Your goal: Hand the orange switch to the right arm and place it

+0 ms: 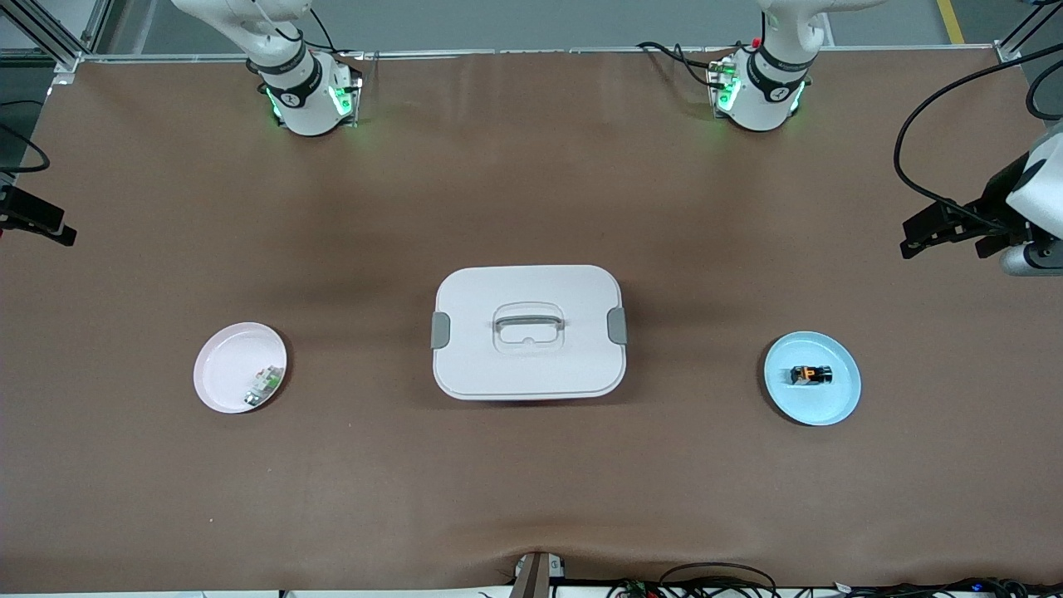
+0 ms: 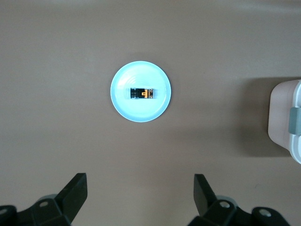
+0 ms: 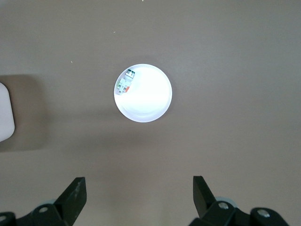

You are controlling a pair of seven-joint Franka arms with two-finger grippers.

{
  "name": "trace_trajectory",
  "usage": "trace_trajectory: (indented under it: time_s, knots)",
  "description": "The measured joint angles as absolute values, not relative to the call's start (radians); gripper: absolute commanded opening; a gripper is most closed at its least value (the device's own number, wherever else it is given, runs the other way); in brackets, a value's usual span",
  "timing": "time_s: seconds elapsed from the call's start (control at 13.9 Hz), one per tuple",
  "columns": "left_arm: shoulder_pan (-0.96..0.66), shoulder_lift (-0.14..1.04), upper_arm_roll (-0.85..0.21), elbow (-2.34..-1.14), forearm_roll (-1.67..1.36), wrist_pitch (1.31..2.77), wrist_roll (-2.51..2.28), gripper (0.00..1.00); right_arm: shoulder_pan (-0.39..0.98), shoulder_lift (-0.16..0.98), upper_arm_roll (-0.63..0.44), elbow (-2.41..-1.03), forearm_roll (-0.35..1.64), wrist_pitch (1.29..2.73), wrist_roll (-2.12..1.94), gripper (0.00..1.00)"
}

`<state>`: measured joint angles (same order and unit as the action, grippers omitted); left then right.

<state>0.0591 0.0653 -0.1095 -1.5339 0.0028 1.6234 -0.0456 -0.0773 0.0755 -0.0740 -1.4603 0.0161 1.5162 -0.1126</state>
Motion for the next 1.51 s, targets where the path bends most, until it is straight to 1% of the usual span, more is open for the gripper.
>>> trace_trajectory:
  time_s: [1.51]
  knots:
    - [0.063, 0.072, -0.104, -1.534, 0.003, 1.624, -0.109, 1.00, -0.077, 0.076, -0.075, -1.460, 0.016, 1.528, -0.113, 1.00]
